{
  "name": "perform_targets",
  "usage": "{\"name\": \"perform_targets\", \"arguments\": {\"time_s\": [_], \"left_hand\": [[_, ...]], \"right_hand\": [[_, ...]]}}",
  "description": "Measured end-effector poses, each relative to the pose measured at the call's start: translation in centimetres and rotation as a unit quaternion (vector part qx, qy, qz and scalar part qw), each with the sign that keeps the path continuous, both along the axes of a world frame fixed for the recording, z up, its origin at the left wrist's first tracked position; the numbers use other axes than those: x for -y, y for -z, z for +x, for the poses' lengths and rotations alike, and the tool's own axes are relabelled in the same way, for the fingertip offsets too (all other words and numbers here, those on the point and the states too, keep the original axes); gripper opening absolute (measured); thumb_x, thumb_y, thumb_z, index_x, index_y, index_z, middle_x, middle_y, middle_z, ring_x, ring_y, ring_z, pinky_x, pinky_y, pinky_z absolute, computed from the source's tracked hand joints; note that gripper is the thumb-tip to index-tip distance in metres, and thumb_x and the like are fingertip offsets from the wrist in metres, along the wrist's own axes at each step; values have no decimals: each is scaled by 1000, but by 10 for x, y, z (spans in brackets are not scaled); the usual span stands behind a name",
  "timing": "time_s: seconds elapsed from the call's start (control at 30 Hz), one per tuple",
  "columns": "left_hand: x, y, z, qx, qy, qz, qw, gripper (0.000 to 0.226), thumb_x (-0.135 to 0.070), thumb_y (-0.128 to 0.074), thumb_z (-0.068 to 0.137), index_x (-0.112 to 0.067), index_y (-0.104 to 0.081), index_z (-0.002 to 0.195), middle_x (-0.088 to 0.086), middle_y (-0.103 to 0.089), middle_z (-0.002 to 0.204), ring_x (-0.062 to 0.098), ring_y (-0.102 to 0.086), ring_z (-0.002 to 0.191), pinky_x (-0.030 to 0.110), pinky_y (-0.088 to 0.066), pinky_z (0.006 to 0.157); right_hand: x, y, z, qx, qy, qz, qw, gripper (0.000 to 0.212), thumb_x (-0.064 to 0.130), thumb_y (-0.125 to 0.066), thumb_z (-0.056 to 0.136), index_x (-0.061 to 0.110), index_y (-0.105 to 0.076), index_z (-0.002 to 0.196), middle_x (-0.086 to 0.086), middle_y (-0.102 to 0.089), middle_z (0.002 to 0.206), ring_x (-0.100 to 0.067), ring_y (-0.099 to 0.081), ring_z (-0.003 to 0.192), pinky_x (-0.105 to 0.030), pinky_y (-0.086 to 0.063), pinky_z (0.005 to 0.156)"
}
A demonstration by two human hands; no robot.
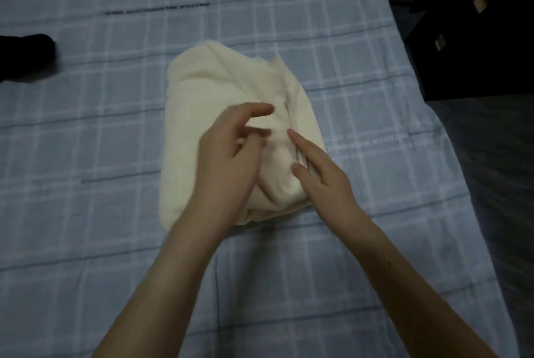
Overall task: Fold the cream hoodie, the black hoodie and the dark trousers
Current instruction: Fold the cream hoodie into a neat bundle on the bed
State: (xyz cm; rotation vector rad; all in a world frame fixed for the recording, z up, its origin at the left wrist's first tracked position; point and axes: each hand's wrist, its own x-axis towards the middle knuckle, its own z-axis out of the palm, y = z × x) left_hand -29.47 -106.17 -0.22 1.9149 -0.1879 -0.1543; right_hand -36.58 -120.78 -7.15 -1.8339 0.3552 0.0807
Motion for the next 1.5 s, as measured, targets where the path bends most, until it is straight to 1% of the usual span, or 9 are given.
{"name": "perform_targets", "arguments": {"time_s": [0.1,0.2,0.37,0.57,0.8,0.93,1.03,1.13,1.5], "left_hand": [[-49,-1,21,185,-7,191,964,40,-13,-45,90,-15,-63,125,-2,-60,131,14,-54,121,25,-39,102],[-73,27,33,64,41,343,936,61,-51,-27,93,-31,-32,151,-2,-22,161,28,-17,148,49,-15,120],[-74,58,24,44,42,327,943,56,-49,-36,98,-40,-23,152,-6,-6,164,28,-2,151,36,-6,119],[-73,46,25,31,39,294,955,55,-47,-37,101,-39,-21,153,-7,-4,165,26,0,151,40,-6,122],[-12,70,22,120,94,480,864,78,-64,-17,92,-18,-22,155,18,-6,163,56,-2,143,66,-7,115],[-8,85,19,127,92,510,846,76,-62,-25,95,-17,-18,156,19,-1,163,56,4,143,66,-4,115],[-9,81,17,125,96,501,851,75,-61,-26,95,-18,-22,155,19,-3,163,56,3,143,66,-5,115],[-11,78,19,132,98,489,857,71,-59,-24,96,-19,-23,155,18,-7,163,55,1,144,65,-6,116],[-13,82,18,114,128,482,859,64,-47,-39,90,-21,-41,148,16,-20,161,53,-8,144,66,-12,114]], "right_hand": [[1,1,1,-3,2,-7,1000,50,19,-54,100,44,-47,143,30,-47,140,24,-39,122,3,-27,97],[0,1,2,-3,8,9,1000,49,15,-56,99,41,-51,140,28,-51,139,21,-43,122,1,-30,98],[3,-9,26,-8,81,61,995,32,17,-62,96,27,-66,125,9,-70,112,0,-61,100,-6,-45,83],[-10,-34,52,81,74,-47,993,42,8,-80,79,32,-66,110,26,-65,105,14,-60,95,-5,-41,82],[42,-16,47,26,104,-109,988,38,1,-78,80,21,-68,111,8,-70,101,8,-64,84,-9,-47,74],[30,-13,53,-28,88,-238,967,46,13,-65,91,15,-56,136,-3,-61,128,-22,-55,121,-16,-35,92],[-6,-35,72,105,30,-368,923,52,25,-37,99,18,-39,151,-6,-41,155,-26,-33,143,-32,-19,117],[-20,-14,98,57,-79,-413,905,53,43,-17,103,37,-24,155,8,-21,164,-19,-10,153,-48,-5,123],[7,36,107,9,-102,-337,936,57,51,-16,98,42,-15,154,10,-16,165,-13,-5,153,-48,-13,122]]}}
